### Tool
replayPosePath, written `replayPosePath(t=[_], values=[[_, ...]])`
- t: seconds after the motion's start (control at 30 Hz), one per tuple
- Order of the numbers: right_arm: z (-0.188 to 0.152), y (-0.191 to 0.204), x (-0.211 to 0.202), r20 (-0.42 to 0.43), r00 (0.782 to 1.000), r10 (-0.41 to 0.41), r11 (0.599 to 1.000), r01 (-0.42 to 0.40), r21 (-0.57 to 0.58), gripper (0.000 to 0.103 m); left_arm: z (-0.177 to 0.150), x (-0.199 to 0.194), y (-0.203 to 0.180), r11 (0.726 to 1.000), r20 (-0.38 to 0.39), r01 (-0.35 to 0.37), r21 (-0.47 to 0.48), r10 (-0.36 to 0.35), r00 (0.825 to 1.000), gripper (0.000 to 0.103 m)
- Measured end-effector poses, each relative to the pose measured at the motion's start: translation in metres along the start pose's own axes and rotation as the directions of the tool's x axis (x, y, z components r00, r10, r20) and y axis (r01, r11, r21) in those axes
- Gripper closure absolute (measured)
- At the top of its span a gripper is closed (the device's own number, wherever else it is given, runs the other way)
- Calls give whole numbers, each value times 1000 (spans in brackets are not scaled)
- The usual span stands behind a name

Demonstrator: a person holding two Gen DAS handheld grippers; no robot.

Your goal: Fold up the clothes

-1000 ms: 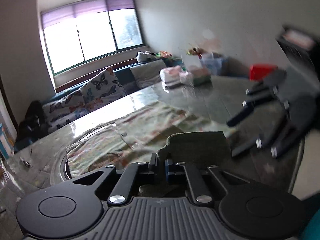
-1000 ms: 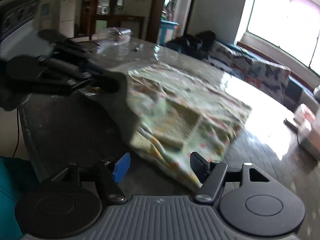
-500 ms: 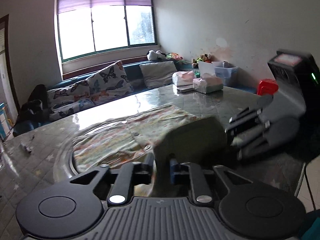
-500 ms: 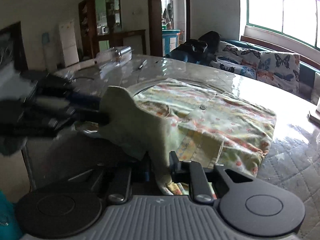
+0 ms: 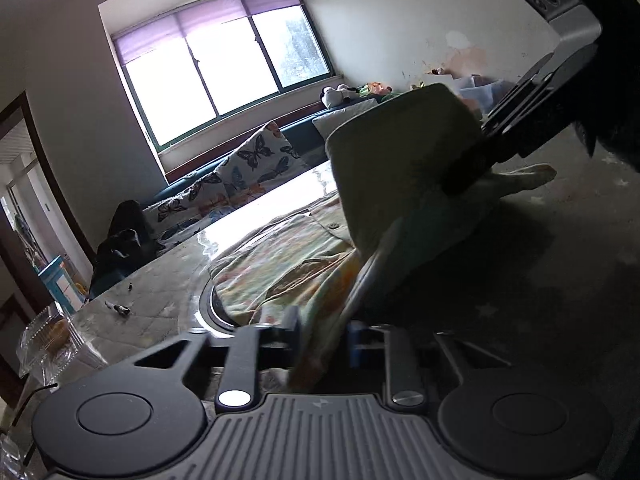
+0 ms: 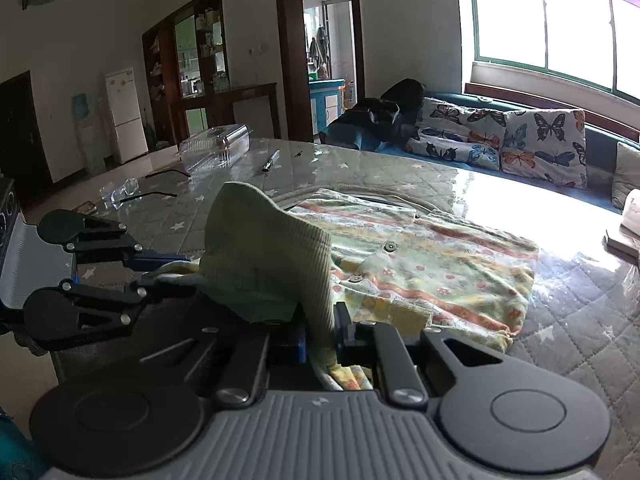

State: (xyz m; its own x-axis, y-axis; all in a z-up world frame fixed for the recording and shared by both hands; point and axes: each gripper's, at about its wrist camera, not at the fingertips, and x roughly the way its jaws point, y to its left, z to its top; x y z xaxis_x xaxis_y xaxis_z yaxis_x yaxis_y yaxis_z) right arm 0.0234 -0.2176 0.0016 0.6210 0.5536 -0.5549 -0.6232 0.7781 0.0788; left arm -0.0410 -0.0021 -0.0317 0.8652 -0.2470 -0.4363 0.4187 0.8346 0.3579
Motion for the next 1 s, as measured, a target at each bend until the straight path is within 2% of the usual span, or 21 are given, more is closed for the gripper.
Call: replayPosePath(t=[0.03,0.13,0.33,0.7,1.0], values=[[-1,0,-1,3,1000,0,1000,0,4,92,0,-2,2,1000,4,4,-7,-4,1000,91],[-2,2,-6,10,1000,3,1000,-3,6,94,1,-9,4,1000,18,14,-24,-13,1000,95],[-6,9,-35,37,999,13,1000,-13,-10,94,5,-29,7,998,50,57,-37,-55,997,97],[-22,41,-105,27,997,66,995,-63,-78,95,11,-93,-2,987,86,138,-80,-131,988,97],[-11,45,-104,33,998,47,992,-43,-120,95,17,-90,1,987,98,128,-95,-119,988,97]])
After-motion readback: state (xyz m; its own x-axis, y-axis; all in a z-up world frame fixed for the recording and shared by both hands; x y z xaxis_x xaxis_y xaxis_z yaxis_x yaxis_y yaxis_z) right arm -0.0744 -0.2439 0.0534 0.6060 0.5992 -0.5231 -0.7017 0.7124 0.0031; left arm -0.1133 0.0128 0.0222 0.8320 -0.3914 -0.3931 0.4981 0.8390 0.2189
